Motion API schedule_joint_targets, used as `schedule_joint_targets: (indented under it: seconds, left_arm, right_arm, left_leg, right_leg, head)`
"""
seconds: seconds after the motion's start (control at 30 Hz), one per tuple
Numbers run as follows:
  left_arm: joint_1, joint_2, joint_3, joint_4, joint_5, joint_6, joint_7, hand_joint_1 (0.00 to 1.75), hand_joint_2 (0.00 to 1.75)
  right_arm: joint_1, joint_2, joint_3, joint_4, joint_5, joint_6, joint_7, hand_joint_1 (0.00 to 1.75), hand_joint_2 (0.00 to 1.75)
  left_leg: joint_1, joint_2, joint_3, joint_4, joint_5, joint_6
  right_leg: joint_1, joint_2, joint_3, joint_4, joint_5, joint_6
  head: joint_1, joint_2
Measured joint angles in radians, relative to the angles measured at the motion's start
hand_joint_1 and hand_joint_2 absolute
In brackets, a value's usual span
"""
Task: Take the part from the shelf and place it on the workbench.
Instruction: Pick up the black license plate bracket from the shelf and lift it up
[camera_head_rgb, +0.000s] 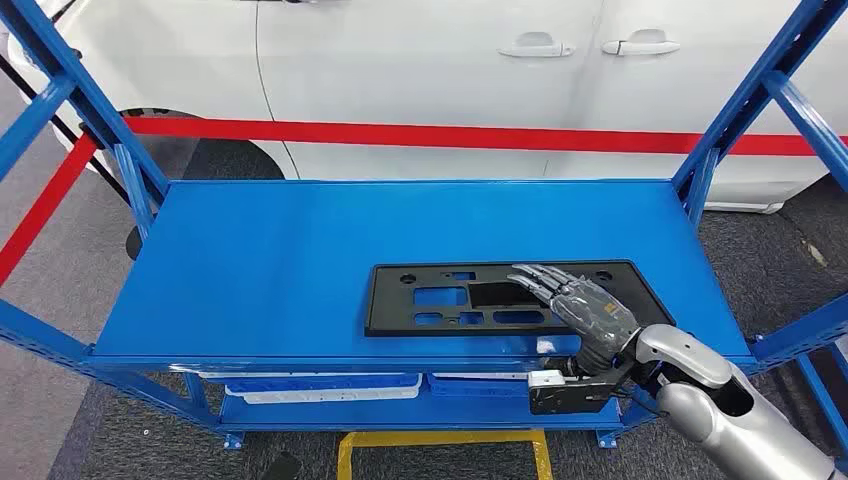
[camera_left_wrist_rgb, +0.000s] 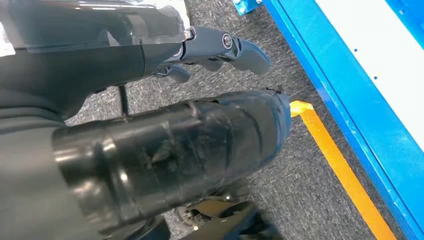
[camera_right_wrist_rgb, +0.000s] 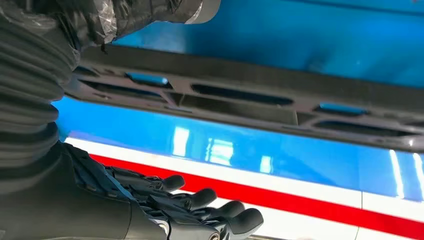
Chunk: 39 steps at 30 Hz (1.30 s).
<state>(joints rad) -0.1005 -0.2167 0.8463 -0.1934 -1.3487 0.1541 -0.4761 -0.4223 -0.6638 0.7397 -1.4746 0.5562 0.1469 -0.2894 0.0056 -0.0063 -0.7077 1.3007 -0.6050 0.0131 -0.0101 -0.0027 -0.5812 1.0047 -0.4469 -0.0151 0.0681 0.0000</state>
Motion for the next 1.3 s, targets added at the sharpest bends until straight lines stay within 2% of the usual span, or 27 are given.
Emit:
schedule_joint_targets:
  seconds: [0.07,0.1,0.17,0.23,0.27,0.37,0.4,0.47,0.53,0.57,0.6,0.63,0.7,0.73,0.77,0.87,0.93,0.97,1.03,1.07,1.1,1.13,1.17,1.2,1.23,1.27,1.3]
  left_arm:
    - [0.001,0.0,0.0,0.0,0.001,-0.001,0.0,0.0,0.0]
    - [0.001,0.0,0.0,0.0,0.003,-0.001,0.0,0.0,0.0]
    - [0.001,0.001,0.0,0.0,0.005,-0.002,0.0,0.0,0.0]
    - [-0.001,0.001,0.0,0.0,0.005,-0.002,0.0,0.0,0.0]
    - [-0.002,0.001,0.0,0.0,0.005,-0.002,0.0,0.0,0.0]
    - [-0.001,0.001,0.0,0.0,0.006,-0.002,0.0,0.0,0.0]
    - [-0.002,0.002,0.0,0.0,0.006,-0.002,0.0,0.0,0.0]
    - [-0.004,0.002,0.0,0.0,0.006,-0.002,0.0,0.0,0.0]
    - [-0.004,0.002,0.0,0.0,0.005,-0.003,0.0,0.0,0.0]
    - [-0.003,0.002,0.0,0.0,0.005,-0.004,0.0,0.0,0.0]
    - [-0.003,0.002,0.0,0.0,0.005,-0.004,0.0,0.0,0.0]
    - [-0.003,0.002,0.0,0.0,0.004,-0.004,0.0,0.0,0.0]
    - [-0.004,0.001,0.0,0.0,0.004,-0.005,0.0,0.0,0.0]
    - [-0.005,0.001,0.0,0.0,0.004,-0.005,0.0,0.0,0.0]
    - [-0.005,0.001,0.0,0.0,0.004,-0.005,0.0,0.0,0.0]
    - [-0.005,0.002,0.0,0.0,0.005,-0.005,0.001,0.0,0.0]
    - [-0.006,0.002,0.0,0.0,0.005,-0.005,0.001,0.0,0.0]
    - [-0.006,0.002,0.0,0.0,0.005,-0.005,0.0,0.0,0.0]
    - [-0.005,0.002,0.0,0.0,0.006,-0.005,0.0,0.0,0.0]
    - [-0.004,0.002,0.0,0.0,0.006,-0.005,0.0,0.0,0.0]
    - [-0.003,0.002,0.0,0.0,0.006,-0.005,0.0,0.0,0.0]
    - [-0.003,0.002,0.0,0.0,0.006,-0.005,0.0,0.0,0.0]
    - [-0.003,0.003,0.0,0.0,0.005,-0.005,0.0,0.0,0.0]
    - [-0.003,0.004,0.0,0.0,0.005,-0.005,0.0,0.0,0.0]
    - [-0.004,0.004,0.0,0.0,0.005,-0.005,0.0,0.0,0.0]
    - [-0.005,0.005,0.0,0.0,0.005,-0.005,0.0,0.0,0.0]
    - [-0.006,0.005,0.0,0.0,0.005,-0.005,0.001,0.0,0.0]
  right_arm:
    - [0.001,0.0,0.0,0.005,0.005,0.0,0.003,0.0,1.75]
    - [0.001,0.0,0.0,0.009,0.009,0.0,0.006,0.0,1.75]
    - [0.002,0.0,-0.001,0.017,0.014,-0.001,0.007,0.0,1.75]
    - [0.002,0.0,-0.002,0.024,0.017,-0.001,0.008,0.0,1.75]
    - [0.002,0.0,-0.003,0.027,0.019,-0.001,0.008,0.0,1.75]
    - [0.003,0.0,-0.007,0.035,0.021,-0.001,0.008,0.0,1.75]
    - [0.002,-0.001,-0.008,0.037,0.021,-0.001,0.008,0.0,1.75]
    - [0.002,-0.002,-0.01,0.042,0.021,-0.002,0.008,0.0,1.75]
    - [0.007,-0.002,-0.01,0.05,0.021,-0.001,0.008,0.0,1.75]
    - [0.01,-0.002,-0.01,0.055,0.021,-0.001,0.008,0.0,1.75]
    - [0.013,-0.002,-0.01,0.061,0.021,-0.001,0.008,0.0,1.75]
    - [0.014,-0.002,-0.01,0.066,0.021,-0.001,0.008,0.0,1.75]
    - [0.013,-0.002,-0.011,0.077,0.022,-0.003,0.007,0.0,1.75]
    - [0.013,-0.001,-0.012,0.081,0.024,-0.004,0.007,0.0,1.75]
    - [0.014,0.0,-0.014,0.086,0.027,-0.006,0.007,0.0,1.75]
    - [0.017,0.005,-0.018,0.103,0.053,-0.022,0.012,0.0,1.75]
    - [0.018,0.011,-0.025,0.117,0.074,-0.038,0.019,0.0,1.75]
    - [0.019,0.014,-0.029,0.124,0.083,-0.045,0.022,0.0,1.75]
    - [0.024,0.025,-0.033,0.143,0.098,-0.058,0.024,0.0,1.75]
    - [0.028,0.031,-0.034,0.155,0.106,-0.063,0.024,0.0,1.75]
    - [0.033,0.037,-0.036,0.166,0.112,-0.069,0.025,0.0,1.75]
    - [0.036,0.043,-0.039,0.176,0.117,-0.074,0.025,0.0,1.75]
    - [0.039,0.048,-0.043,0.185,0.122,-0.079,0.025,0.03,1.75]
    - [0.04,0.052,-0.047,0.192,0.125,-0.083,0.025,0.2,1.75]
    - [0.04,0.056,-0.052,0.199,0.131,-0.089,0.025,0.54,1.75]
    - [0.041,0.06,-0.056,0.205,0.139,-0.096,0.026,0.94,1.75]
    - [0.044,0.064,-0.061,0.211,0.147,-0.104,0.026,1.33,1.75]
  left_leg:
    - [0.0,0.0,-0.005,0.009,0.01,0.0]
    - [0.0,0.0,0.0,-0.004,0.028,0.0]
    - [0.0,0.0,0.06,-0.128,0.099,0.005]
    - [-0.002,0.0,0.115,-0.245,0.139,0.012]
    - [-0.003,0.0,0.126,-0.27,0.142,0.015]
    - [-0.003,-0.001,0.128,-0.281,0.146,0.029]
    - [-0.001,0.0,0.13,-0.286,0.149,0.035]
    - [0.003,0.001,0.133,-0.293,0.154,0.043]
    - [0.003,0.001,0.131,-0.293,0.154,0.044]
    - [0.003,0.0,0.131,-0.292,0.154,0.044]
    - [0.003,0.0,0.131,-0.291,0.153,0.044]
    - [0.003,0.0,0.132,-0.289,0.151,0.043]
    - [0.002,-0.002,0.134,-0.285,0.146,0.038]
    - [0.001,-0.002,0.134,-0.282,0.144,0.034]
    - [-0.001,-0.002,0.133,-0.281,0.143,0.03]
    - [-0.002,-0.002,0.13,-0.282,0.143,0.015]
    - [-0.001,-0.001,0.117,-0.25,0.118,0.006]
    - [0.0,0.0,0.098,-0.206,0.091,0.002]
    - [0.0,0.0,0.037,-0.072,0.027,-0.001]
    - [0.0,0.0,0.01,-0.018,0.01,-0.001]
    - [0.0,0.0,-0.003,0.007,0.011,0.0]
    - [0.0,0.0,0.004,-0.012,0.033,0.002]
    - [0.0,0.0,0.03,-0.068,0.07,0.006]
    - [-0.001,0.0,0.064,-0.139,0.101,0.011]
    - [-0.002,0.0,0.095,-0.203,0.126,0.015]
    - [-0.004,0.0,0.114,-0.245,0.137,0.019]
    - [-0.006,-0.001,0.121,-0.263,0.137,0.022]
  right_leg:
    - [0.0,0.0,0.0,0.001,0.0,0.0]
    - [0.0,0.0,0.001,0.002,-0.001,0.0]
    - [0.0,0.001,0.002,0.007,-0.004,0.002]
    - [0.004,0.003,-0.001,0.016,-0.009,0.009]
    - [0.005,0.003,-0.004,0.018,-0.01,0.013]
    - [0.004,0.004,-0.006,0.018,-0.01,0.028]
    - [0.003,0.004,-0.012,0.031,-0.021,0.033]
    - [-0.001,0.003,-0.05,0.114,-0.071,0.043]
    - [-0.005,0.003,-0.113,0.247,-0.129,0.051]
    - [-0.007,0.003,-0.136,0.291,-0.138,0.054]
    - [-0.009,0.003,-0.139,0.295,-0.127,0.055]
    - [-0.01,0.003,-0.124,0.26,-0.098,0.055]
    - [-0.012,0.003,-0.056,0.122,-0.031,0.052]
    - [-0.01,0.004,-0.028,0.065,-0.013,0.048]
    - [-0.007,0.004,-0.012,0.031,-0.006,0.045]
    - [-0.004,0.005,-0.01,0.017,-0.007,0.031]
    - [-0.009,0.004,-0.008,0.011,-0.003,0.017]
    - [-0.01,0.002,-0.006,0.009,-0.002,0.012]
    - [-0.006,0.001,-0.008,0.01,-0.003,0.005]
    - [-0.004,0.0,-0.008,0.012,-0.004,0.003]
    - [-0.002,0.0,-0.009,0.015,-0.006,0.002]
    - [-0.001,0.0,-0.01,0.018,-0.007,0.001]
    - [0.0,0.001,-0.009,0.022,-0.009,0.001]
    - [0.001,0.002,-0.009,0.025,-0.012,0.001]
    - [0.003,0.003,-0.009,0.028,-0.013,0.004]
    - [0.004,0.004,-0.01,0.029,-0.014,0.008]
    - [0.005,0.004,-0.012,0.029,-0.013,0.012]
  head:
    - [0.0,0.0]
    - [0.0,0.0]
    - [0.0,0.0]
    - [0.0,0.0]
    - [0.0,0.0]
    - [0.0,0.0]
    - [0.0,0.0]
    - [0.001,0.0]
    - [0.001,0.0]
    - [0.001,0.0]
    - [0.001,0.0]
    - [0.001,0.0]
    - [0.001,0.0]
    - [0.001,0.0]
    - [0.001,0.0]
    - [0.0,0.0]
    - [0.0,0.0]
    - [0.0,0.0]
    - [0.0,0.0]
    - [0.0,0.0]
    - [0.0,0.0]
    - [0.0,0.0]
    - [0.0,0.0]
    - [0.0,0.0]
    - [0.0,0.0]
    - [0.0,0.0]
    - [0.0,0.0]
